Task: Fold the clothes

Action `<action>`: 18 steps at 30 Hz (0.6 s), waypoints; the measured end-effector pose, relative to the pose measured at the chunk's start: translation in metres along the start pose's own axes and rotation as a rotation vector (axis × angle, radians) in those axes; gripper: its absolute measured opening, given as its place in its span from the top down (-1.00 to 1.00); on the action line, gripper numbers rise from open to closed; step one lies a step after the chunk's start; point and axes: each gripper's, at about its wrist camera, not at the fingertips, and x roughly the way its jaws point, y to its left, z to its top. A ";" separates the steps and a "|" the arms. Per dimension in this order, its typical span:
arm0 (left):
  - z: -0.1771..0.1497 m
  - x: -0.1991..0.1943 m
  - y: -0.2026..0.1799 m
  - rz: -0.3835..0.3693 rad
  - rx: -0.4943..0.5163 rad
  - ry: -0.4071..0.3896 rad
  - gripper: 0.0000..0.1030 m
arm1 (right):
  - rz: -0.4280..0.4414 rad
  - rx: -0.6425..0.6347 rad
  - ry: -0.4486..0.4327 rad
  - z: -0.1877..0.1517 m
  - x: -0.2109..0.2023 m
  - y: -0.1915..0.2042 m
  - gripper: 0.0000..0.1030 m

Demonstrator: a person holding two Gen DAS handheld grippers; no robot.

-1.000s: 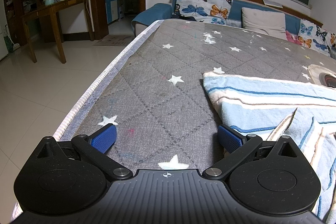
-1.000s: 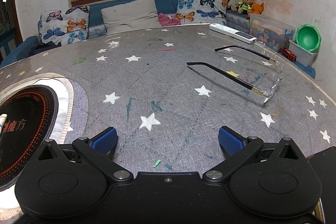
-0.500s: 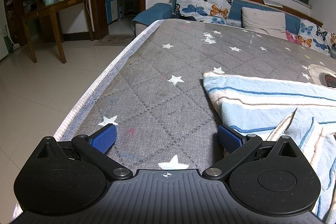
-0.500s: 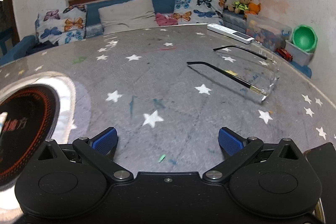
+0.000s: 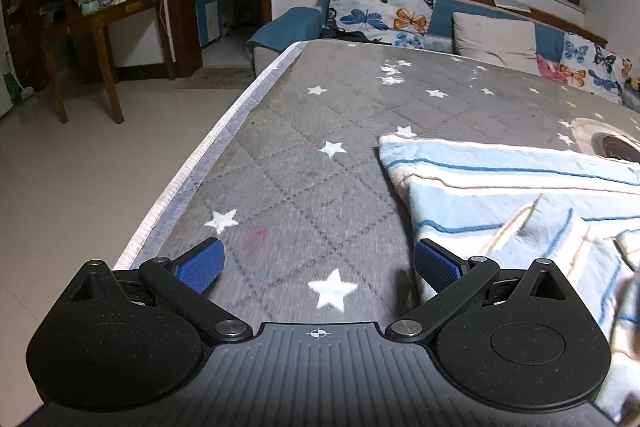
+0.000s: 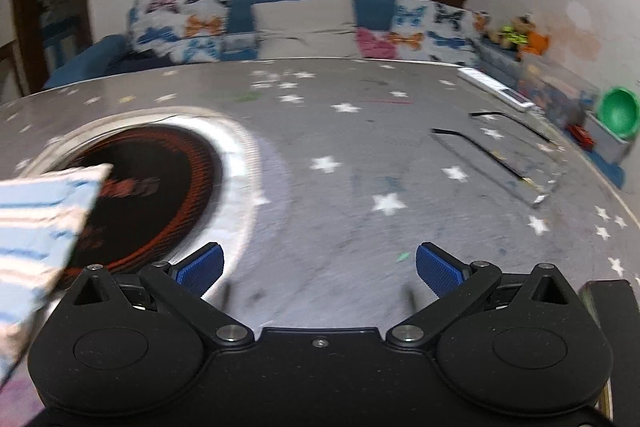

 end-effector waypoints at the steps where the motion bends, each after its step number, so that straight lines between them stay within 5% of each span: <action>1: -0.002 -0.004 -0.001 -0.009 0.005 -0.001 -0.99 | 0.019 -0.013 -0.001 -0.001 -0.005 0.006 -0.96; 15: -0.009 -0.057 -0.032 -0.173 0.088 -0.052 -0.96 | 0.263 -0.191 -0.018 -0.009 -0.057 0.090 -0.53; 18: -0.007 -0.063 -0.044 -0.214 0.096 -0.061 -0.95 | 0.315 -0.226 -0.024 -0.011 -0.068 0.107 -0.27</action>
